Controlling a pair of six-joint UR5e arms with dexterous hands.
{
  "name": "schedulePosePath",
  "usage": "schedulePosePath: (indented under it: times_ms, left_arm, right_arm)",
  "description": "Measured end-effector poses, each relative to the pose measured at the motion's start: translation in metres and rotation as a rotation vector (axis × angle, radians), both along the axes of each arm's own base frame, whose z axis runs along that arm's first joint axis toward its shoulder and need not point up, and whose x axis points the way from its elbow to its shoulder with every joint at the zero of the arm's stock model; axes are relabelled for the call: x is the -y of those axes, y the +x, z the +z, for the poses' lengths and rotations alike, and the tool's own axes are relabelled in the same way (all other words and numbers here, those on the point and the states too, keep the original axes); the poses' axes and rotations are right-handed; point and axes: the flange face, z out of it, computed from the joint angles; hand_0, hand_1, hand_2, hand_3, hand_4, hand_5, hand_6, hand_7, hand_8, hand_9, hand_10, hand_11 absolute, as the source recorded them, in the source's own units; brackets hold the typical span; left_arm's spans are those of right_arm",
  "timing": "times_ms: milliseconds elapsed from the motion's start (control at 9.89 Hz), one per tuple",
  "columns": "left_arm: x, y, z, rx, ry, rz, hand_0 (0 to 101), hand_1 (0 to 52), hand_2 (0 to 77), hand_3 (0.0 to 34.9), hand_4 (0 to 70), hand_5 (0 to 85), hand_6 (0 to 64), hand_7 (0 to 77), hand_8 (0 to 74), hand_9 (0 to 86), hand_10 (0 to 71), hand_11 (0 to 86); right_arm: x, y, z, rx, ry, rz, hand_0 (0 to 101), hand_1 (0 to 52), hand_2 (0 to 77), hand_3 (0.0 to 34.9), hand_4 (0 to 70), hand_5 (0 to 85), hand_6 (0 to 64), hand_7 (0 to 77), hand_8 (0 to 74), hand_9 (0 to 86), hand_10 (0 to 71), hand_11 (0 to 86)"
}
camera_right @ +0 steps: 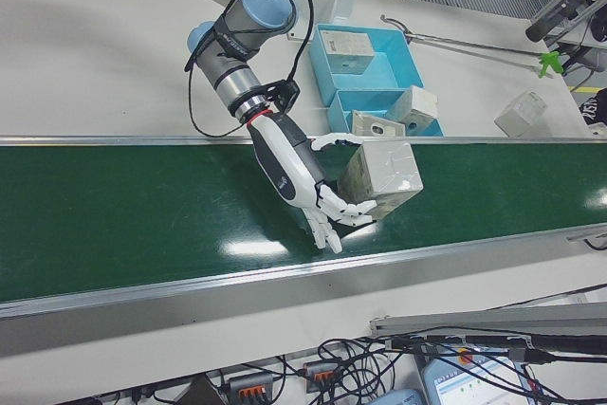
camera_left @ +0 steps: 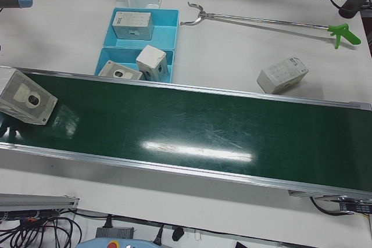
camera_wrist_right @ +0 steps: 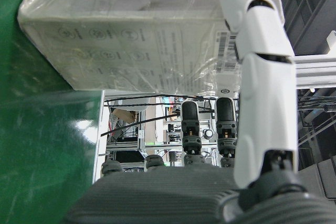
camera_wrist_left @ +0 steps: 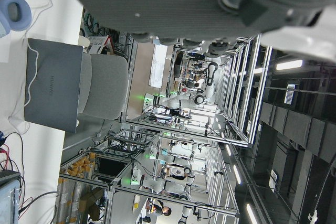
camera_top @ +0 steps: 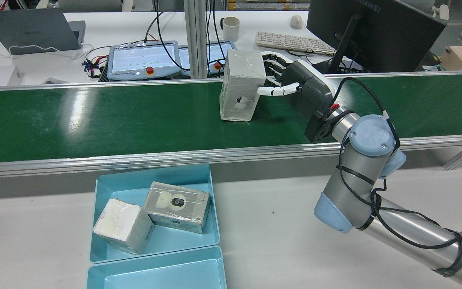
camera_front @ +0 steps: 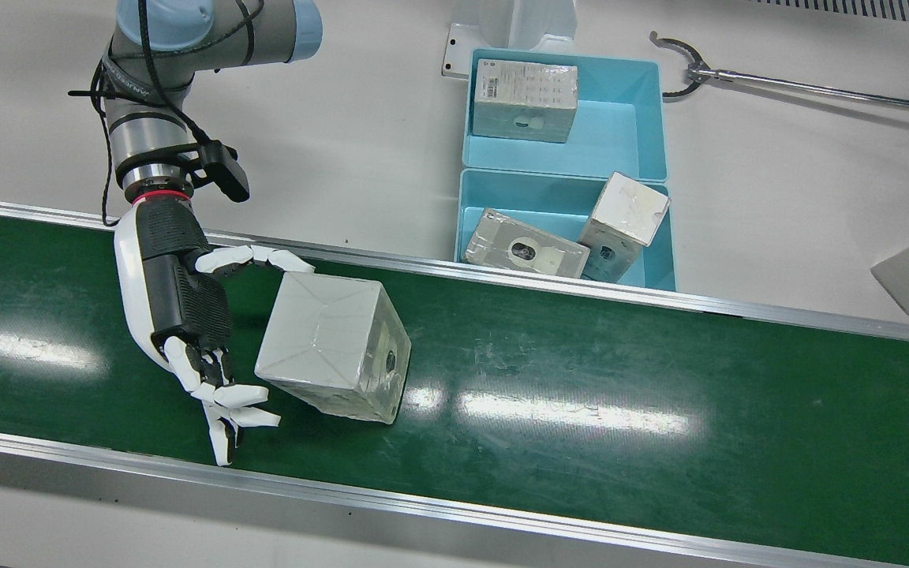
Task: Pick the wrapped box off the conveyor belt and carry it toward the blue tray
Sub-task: 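Close the right hand around the white wrapped box on the belt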
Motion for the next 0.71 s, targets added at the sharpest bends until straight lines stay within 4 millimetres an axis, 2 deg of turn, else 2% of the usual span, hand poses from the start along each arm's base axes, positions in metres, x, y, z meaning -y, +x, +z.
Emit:
schedulePosePath:
  times_ms: [404,505,707]
  left_arm:
    - [0.0,0.0,0.0,0.0,0.0,0.0,0,0.0,0.5,0.0,0.0,1.1,0.0,0.0,0.0,0.0,0.0,0.0]
    - [0.0,0.0,0.0,0.0,0.0,0.0,0,0.0,0.5,0.0,0.0,1.1,0.0,0.0,0.5,0.0,0.5,0.0]
    - [0.0,0.0,0.0,0.0,0.0,0.0,0,0.0,0.5,0.0,0.0,1.1,0.0,0.0,0.0,0.0,0.0,0.0]
  right_arm:
    - [-0.001,-0.006,-0.003,-0.002,0.003,-0.005,48,17.5,24.5,18.8,10.4,32.7,4.4,25.6,0.0,5.4,0.0,1.6]
    - [0.001,-0.01,-0.005,-0.004,0.004,-0.007,48,17.5,24.0,20.7,10.9,32.7,4.4,25.6,0.0,5.4,0.0,1.6]
    - [0.005,-0.017,-0.009,-0.004,0.004,-0.009,48,17.5,25.1,20.8,10.9,33.3,4.4,25.6,0.0,5.4,0.0,1.6]
